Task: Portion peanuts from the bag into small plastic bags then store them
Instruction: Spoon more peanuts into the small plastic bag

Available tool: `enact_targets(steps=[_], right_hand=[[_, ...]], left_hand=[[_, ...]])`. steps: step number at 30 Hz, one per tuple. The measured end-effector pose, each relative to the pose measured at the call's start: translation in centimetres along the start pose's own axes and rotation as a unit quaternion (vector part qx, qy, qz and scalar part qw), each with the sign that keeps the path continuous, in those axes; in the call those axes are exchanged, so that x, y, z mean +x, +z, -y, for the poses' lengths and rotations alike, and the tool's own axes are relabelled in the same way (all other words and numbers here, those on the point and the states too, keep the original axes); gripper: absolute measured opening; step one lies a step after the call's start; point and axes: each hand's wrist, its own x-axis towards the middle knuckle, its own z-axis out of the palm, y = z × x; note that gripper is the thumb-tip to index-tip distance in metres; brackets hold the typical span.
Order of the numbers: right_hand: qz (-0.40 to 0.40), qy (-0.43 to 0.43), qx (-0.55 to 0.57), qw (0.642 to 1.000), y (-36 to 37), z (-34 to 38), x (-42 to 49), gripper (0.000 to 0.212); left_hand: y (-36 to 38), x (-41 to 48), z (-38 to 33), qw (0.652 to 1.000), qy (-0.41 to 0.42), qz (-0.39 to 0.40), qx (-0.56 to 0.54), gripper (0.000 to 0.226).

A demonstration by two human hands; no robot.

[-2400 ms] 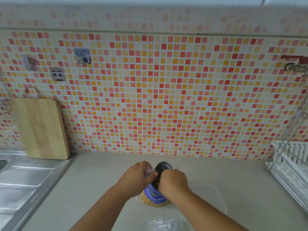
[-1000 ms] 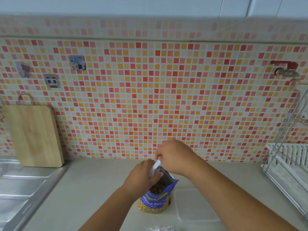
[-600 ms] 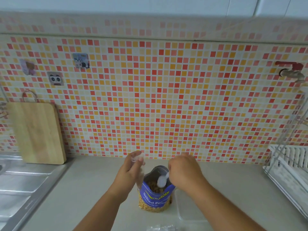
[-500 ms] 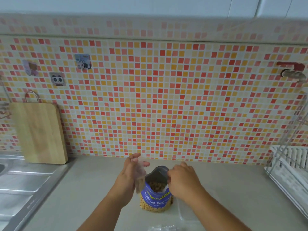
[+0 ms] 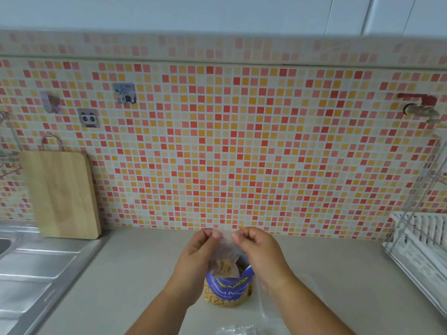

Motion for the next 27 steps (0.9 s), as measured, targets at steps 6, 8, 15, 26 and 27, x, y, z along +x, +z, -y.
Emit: enact_targets(steps=[6,8,15,26,27], right_hand=[[0.019,-0.038,-0.032,0.999,-0.3,0.7,0.2,0.003],[0.038,-0.061,-0.099,0.992,-0.5,1.0,0.2,0.003],[0.050,-0.087,-0.152,0.983,-0.8,2.3,0.1,0.015],[-0.014,-0.078,-0.116,0.990,-1.9,2.5,0.0,0.018],[-0.020,-0.079,-0.109,0.991,-1.7,2.3,-0.1,0.020]], left_hand=[[0.3,0.0,-0.8,0.996,0.048,-0.039,0.056,0.019],[0.4,-0.2,-0.9,0.994,0.057,-0.041,0.081,0.015],[1.3,-0.5,-1.4,0.987,0.097,-0.088,0.093,0.015],[1.9,-0.7,-2.2,0.985,0.088,-0.142,0.051,0.017],[1.8,-0.8,-2.3,0.985,0.085,-0.139,0.052,0.017]])
